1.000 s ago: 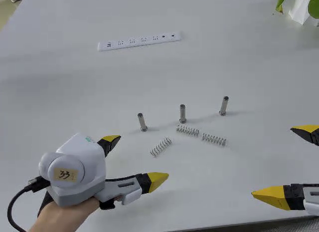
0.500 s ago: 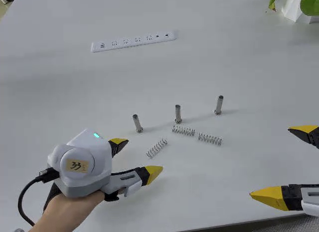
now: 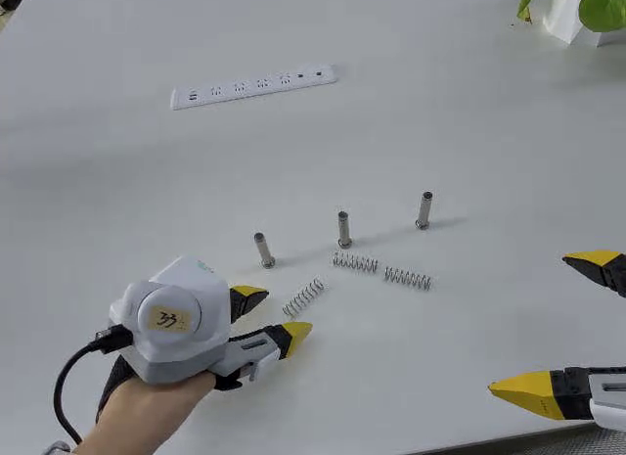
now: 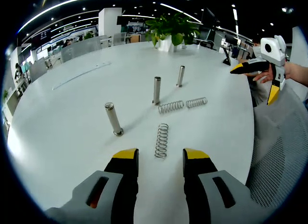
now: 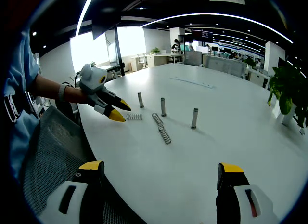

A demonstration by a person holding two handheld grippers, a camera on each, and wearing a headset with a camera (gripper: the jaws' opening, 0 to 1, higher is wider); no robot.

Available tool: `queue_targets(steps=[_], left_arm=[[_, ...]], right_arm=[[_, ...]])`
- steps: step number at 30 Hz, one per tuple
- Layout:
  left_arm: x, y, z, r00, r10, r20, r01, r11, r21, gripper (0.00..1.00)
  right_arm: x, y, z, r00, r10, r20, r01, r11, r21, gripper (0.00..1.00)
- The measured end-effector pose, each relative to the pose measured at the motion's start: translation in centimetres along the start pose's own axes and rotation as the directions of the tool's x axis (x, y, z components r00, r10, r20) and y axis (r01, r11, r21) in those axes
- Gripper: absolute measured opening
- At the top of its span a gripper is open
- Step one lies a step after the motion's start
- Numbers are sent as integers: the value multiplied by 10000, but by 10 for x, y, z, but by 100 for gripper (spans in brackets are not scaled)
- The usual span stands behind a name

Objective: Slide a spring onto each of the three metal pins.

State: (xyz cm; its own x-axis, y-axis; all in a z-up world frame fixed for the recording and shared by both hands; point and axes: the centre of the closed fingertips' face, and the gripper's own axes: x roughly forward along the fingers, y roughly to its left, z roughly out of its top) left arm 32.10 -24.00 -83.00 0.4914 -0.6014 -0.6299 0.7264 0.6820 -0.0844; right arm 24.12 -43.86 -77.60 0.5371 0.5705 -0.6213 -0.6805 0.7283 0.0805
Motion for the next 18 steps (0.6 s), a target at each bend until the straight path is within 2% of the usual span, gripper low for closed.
queue_targets(steps=[9, 18], left_arm=[[6, 0, -1, 9996, -34, -277, 37, 9999, 103, 18], [7, 0, -7, 9988, -16, -494, 21, 10000, 97, 13]], right_arm=[[-1, 0, -2, 10000, -49, 41, 49, 9999, 104, 97], [-1, 1, -3, 10000, -60, 52, 60, 9998, 169, 97]])
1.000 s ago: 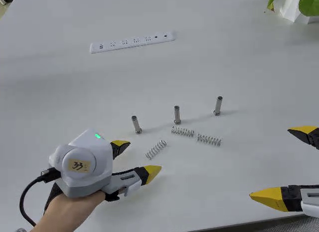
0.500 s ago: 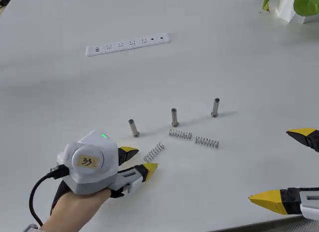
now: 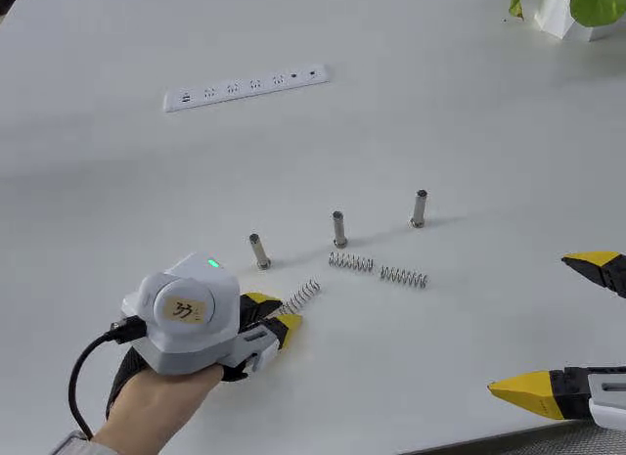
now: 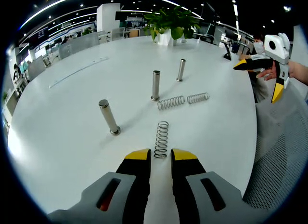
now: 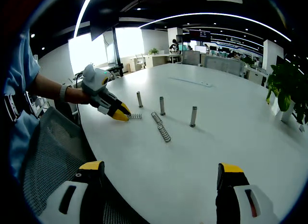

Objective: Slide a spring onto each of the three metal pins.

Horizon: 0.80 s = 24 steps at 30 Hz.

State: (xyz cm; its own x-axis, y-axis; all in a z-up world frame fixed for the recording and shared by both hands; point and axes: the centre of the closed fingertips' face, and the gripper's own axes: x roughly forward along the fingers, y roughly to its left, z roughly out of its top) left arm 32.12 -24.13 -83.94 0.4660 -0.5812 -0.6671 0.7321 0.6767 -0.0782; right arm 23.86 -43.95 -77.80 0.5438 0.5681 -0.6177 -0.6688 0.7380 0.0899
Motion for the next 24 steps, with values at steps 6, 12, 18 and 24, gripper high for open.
queue_targets(steps=[6, 12, 18, 24], left_arm=[[1, 0, 0, 10000, 45, -86, -44, 9999, 102, 10], [2, -1, 0, 9998, 95, -175, -92, 9998, 190, 7], [2, 0, 0, 9998, 145, -141, -143, 9998, 125, 7], [0, 0, 2, 9999, 123, -51, -122, 9999, 96, 7]], right_arm=[[0, 1, 0, 10000, 6, 19, -6, 10000, 22, 97], [0, 1, -1, 10000, 0, 41, 0, 10000, 55, 97], [0, 2, -3, 10000, 1, 22, -1, 10000, 61, 97], [1, 3, -2, 10000, 16, 34, -16, 10000, 55, 97]])
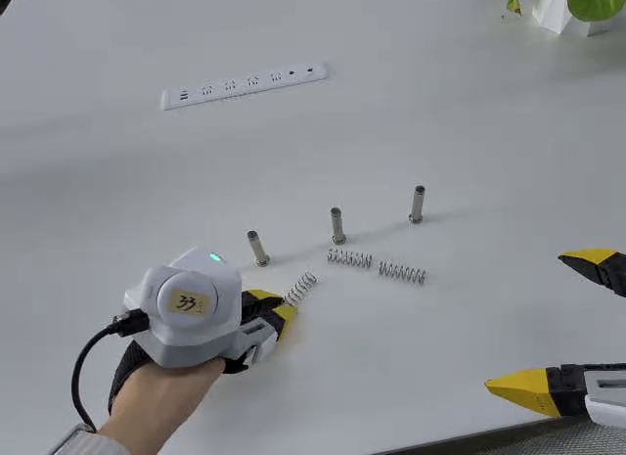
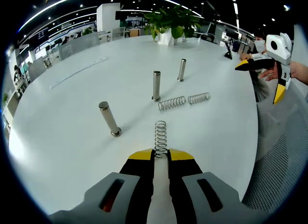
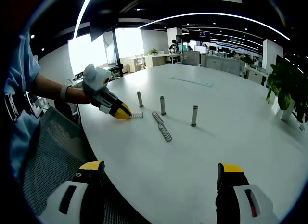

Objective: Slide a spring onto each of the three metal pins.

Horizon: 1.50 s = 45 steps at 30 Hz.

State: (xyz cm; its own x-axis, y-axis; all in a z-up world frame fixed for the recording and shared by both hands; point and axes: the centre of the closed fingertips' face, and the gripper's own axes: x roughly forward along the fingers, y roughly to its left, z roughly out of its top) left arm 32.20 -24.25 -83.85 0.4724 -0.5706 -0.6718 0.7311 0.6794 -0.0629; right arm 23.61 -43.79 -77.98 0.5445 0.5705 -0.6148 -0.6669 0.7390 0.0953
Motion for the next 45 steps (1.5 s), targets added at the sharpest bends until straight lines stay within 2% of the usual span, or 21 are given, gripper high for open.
queue_targets(steps=[8, 11, 22, 27, 35, 39, 41, 45], left_arm=[[-7, -4, 8, 9996, -116, 257, 118, 9999, -81, 7], [-10, -9, 12, 9988, -238, 421, 239, 9997, -16, 7], [-25, -38, 23, 9899, -932, 1068, 887, 9950, 462, 7], [-30, -53, 28, 9792, -1418, 1453, 1316, 9883, 775, 7], [-37, -70, 33, 9632, -2141, 1626, 1928, 9716, 1371, 7], [-40, -75, 36, 9551, -2438, 1686, 2165, 9623, 1648, 7], [-41, -77, 36, 9535, -2516, 1657, 2228, 9592, 1742, 7], [-43, -82, 39, 9486, -2690, 1666, 2359, 9522, 1943, 7]], right_arm=[[2, 1, 4, 10000, 54, 6, -54, 9999, -85, 97], [3, 2, 5, 9999, 122, -18, -122, 9998, -149, 96], [8, 4, 12, 9995, 326, -42, -327, 9986, -424, 96], [9, 6, 14, 9988, 483, -99, -488, 9970, -597, 96], [12, 12, 21, 9960, 884, -149, -894, 9920, -892, 95], [14, 20, 31, 9887, 1499, -34, -1494, 9831, -1058, 92], [15, 21, 35, 9865, 1638, -29, -1630, 9799, -1150, 90], [17, 27, 44, 9756, 2188, -179, -2187, 9618, -1647, 84]])
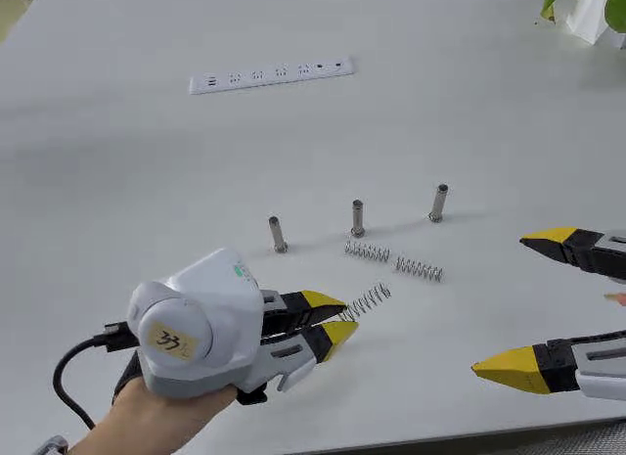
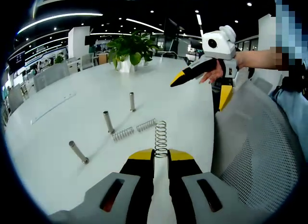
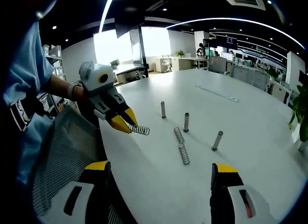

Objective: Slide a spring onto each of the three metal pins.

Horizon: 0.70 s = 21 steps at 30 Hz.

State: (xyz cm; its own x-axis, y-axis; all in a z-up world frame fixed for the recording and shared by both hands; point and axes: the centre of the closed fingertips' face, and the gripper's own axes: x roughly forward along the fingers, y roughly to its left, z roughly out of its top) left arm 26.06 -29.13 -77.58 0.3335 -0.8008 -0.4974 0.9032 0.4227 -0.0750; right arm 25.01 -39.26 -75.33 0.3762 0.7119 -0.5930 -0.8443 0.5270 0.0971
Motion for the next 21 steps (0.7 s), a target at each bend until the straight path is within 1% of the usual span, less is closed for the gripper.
queue_targets(steps=[3, 6, 7, 8, 11, 13, 14, 18, 20, 21], left_arm=[[1, -3, 1, 9999, -122, 31, 122, 9999, 48, 7], [1, -6, 3, 9997, -250, 41, 249, 9996, 148, 7], [1, -8, 3, 9995, -306, 53, 305, 9994, 164, 7], [2, -8, 4, 9995, -322, 61, 321, 9993, 167, 7], [2, -10, 6, 9992, -389, 130, 387, 9991, 180, 7], [2, -11, 8, 9990, -432, 140, 429, 9989, 210, 7], [2, -12, 9, 9988, -455, 152, 451, 9987, 251, 7], [3, -13, 12, 9986, -507, 166, 501, 9981, 364, 7], [3, -13, 13, 9985, -519, 195, 511, 9979, 396, 7], [3, -13, 14, 9983, -538, 217, 529, 9977, 416, 7]], right_arm=[[3, 3, 6, 9988, 470, -115, -474, 9981, -384, 78], [6, 6, 9, 9950, 929, -364, -956, 9921, -816, 73], [8, 8, 10, 9924, 1134, -477, -1177, 9879, -1007, 71], [9, 8, 11, 9912, 1217, -523, -1266, 9863, -1057, 69], [13, 11, 17, 9834, 1668, -714, -1754, 9747, -1383, 65], [16, 12, 21, 9799, 1849, -744, -1941, 9700, -1462, 61], [18, 13, 23, 9764, 2014, -785, -2115, 9650, -1549, 59], [23, 15, 27, 9673, 2277, -1117, -2467, 9469, -2063, 55], [26, 15, 31, 9631, 2419, -1176, -2633, 9373, -2285, 52], [27, 16, 33, 9590, 2528, -1285, -2777, 9287, -2459, 50]])
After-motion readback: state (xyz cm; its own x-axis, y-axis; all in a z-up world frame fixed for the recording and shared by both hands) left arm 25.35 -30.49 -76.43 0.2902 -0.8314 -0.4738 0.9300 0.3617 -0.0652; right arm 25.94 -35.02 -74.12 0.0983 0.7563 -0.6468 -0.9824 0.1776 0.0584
